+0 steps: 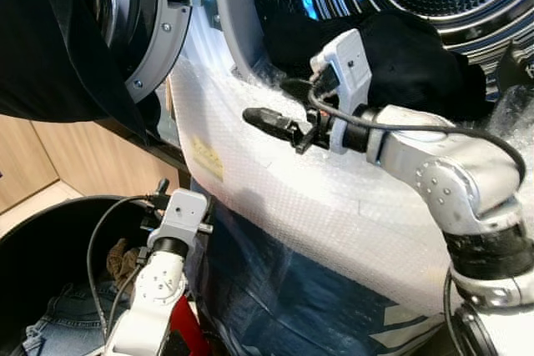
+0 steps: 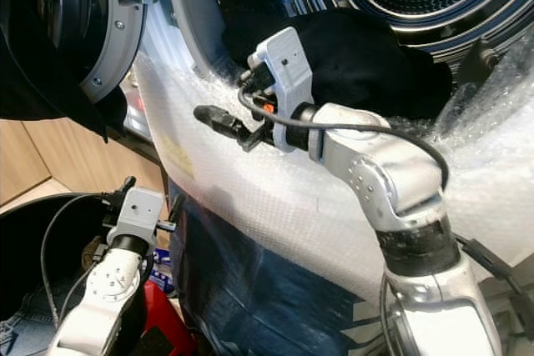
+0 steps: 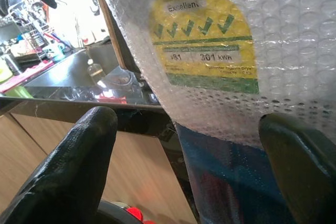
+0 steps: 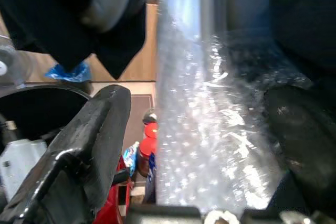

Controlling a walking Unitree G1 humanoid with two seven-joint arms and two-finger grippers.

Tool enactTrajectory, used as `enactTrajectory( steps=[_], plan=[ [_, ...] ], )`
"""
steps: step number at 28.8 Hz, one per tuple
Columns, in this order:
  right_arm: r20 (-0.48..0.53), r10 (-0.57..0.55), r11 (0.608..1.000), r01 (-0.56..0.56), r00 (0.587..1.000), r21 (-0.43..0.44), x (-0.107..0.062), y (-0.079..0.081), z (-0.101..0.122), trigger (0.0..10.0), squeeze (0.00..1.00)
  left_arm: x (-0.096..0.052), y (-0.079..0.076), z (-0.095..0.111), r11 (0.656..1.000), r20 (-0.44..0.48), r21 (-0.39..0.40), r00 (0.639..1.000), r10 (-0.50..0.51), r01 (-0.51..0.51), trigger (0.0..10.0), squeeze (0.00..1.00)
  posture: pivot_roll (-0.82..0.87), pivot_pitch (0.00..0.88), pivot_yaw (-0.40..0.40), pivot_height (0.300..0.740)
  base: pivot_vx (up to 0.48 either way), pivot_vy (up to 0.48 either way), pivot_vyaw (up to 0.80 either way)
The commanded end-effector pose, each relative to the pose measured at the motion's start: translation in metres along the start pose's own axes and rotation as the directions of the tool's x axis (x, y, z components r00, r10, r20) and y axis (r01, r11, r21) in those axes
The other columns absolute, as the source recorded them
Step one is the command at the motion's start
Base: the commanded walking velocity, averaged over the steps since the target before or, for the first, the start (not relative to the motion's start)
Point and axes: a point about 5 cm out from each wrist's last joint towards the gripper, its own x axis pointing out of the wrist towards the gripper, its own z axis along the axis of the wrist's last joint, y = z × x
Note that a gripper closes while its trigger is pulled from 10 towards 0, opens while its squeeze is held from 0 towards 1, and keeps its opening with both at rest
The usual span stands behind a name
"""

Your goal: Clothes washing

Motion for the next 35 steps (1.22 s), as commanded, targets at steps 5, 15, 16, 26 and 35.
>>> enactTrajectory(
  steps=[5, 15, 16, 26, 35],
  plan=[
    [0.042, -0.065, 0.998, 0.064, 0.997, 0.023, 0.001, -0.014, 0.018, 10.0, 0.00, 0.001, -0.001, 0.003, 1.000, 0.006, -0.007, 1.000, 0.006, -0.006, 10.0, 0.00, 0.07, 0.038, -0.139, 0.740, 0.000, 0.000, 0.00],
    [0.068, -0.288, 0.955, 0.282, 0.955, 0.089, 0.004, -0.053, 0.031, 10.0, 0.00, 0.001, 0.000, 0.001, 1.000, -0.002, -0.001, 1.000, 0.008, -0.008, 10.0, 0.00, 0.06, 0.038, -0.138, 0.740, 0.000, 0.000, 0.00],
    [0.051, -0.329, 0.943, 0.324, 0.943, 0.080, 0.005, -0.060, 0.028, 10.0, 0.00, 0.001, -0.001, 0.001, 1.000, -0.003, 0.000, 1.000, 0.006, -0.006, 10.0, 0.00, 0.07, 0.037, -0.139, 0.740, 0.000, 0.000, 0.00],
    [-0.030, -0.513, 0.858, 0.513, 0.858, 0.013, 0.001, -0.097, 0.015, 10.0, 0.00, 0.001, 0.001, 0.001, 1.000, -0.008, 0.006, 1.000, 0.010, -0.010, 10.0, 0.00, 0.07, 0.037, -0.142, 0.740, 0.000, 0.000, 0.00],
    [-0.004, -0.675, 0.737, 0.675, 0.737, 0.030, -0.011, -0.120, 0.023, 10.0, 0.00, 0.002, 0.000, -0.001, 1.000, -0.031, 0.019, 0.999, 0.008, -0.008, 10.0, 0.00, 0.06, 0.038, -0.139, 0.740, 0.000, 0.000, 0.00]
  ],
)
